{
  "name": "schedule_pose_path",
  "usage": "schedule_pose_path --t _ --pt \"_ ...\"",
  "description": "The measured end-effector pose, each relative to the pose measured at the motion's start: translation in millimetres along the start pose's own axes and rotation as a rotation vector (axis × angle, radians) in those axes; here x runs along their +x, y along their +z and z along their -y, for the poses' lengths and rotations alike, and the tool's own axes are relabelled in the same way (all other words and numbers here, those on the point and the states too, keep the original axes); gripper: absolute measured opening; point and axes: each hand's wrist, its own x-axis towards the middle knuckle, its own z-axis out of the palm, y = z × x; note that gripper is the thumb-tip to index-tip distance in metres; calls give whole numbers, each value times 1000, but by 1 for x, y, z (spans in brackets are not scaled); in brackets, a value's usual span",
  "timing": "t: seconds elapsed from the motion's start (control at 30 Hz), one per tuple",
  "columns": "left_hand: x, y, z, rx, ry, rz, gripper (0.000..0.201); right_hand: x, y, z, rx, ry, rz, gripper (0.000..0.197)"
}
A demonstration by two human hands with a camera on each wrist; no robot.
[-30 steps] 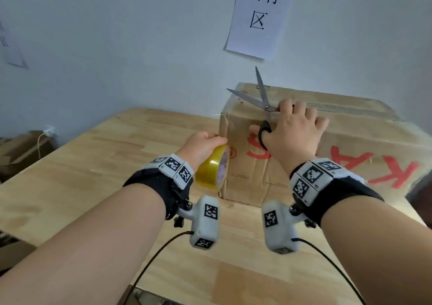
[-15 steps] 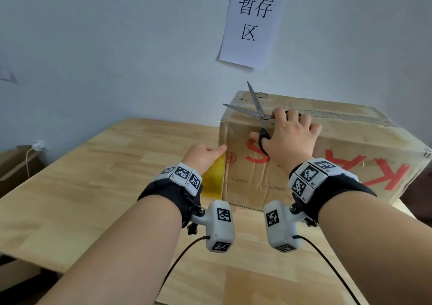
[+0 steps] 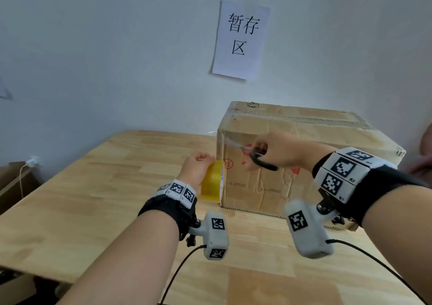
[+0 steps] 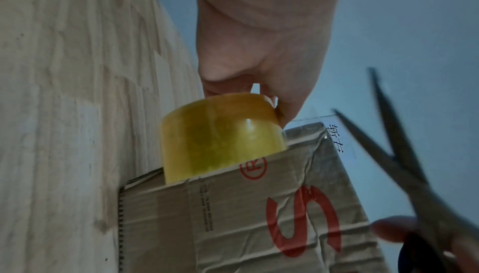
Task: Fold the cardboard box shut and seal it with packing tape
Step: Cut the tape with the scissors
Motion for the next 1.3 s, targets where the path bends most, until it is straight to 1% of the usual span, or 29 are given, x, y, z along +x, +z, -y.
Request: schedule_pose_path --t 0.03,0.1,0.23,0.4,0.5,0.57,0.67,0.77,1.0,1.1,1.23,1.3 --pt "-3 1 0 -2 0 -1 5 -3 0 1 -55 17 56 51" --pt "-6 4 0 18 6 -12 8 -8 1 0 -110 63 80 56" --pt "-8 7 -2 115 74 -80 20 -12 10 -11 -27 131 56 48" --pt "-8 3 -2 177 85 -63 20 -6 21 -20 -8 161 79 51" --pt "-7 2 -2 162 72 -44 25 2 18 -20 11 161 104 59" --pt "-5 2 -1 145 77 -34 23 9 15 -17 21 154 115 66" --pt "-4 3 -2 105 61 -33 15 18 9 -16 41 131 159 64" --pt "-2 2 -3 111 52 -25 15 21 3 -21 58 110 195 56" --pt "2 1 -2 118 35 -30 18 26 8 -23 73 94 238 67" --pt "1 2 -3 118 30 -25 16 32 14 -16 108 91 224 66" --pt "2 1 -3 133 28 -14 15 40 22 -8 114 76 224 52" --pt "3 -1 -4 157 27 -15 16 42 22 -5 95 56 205 50"
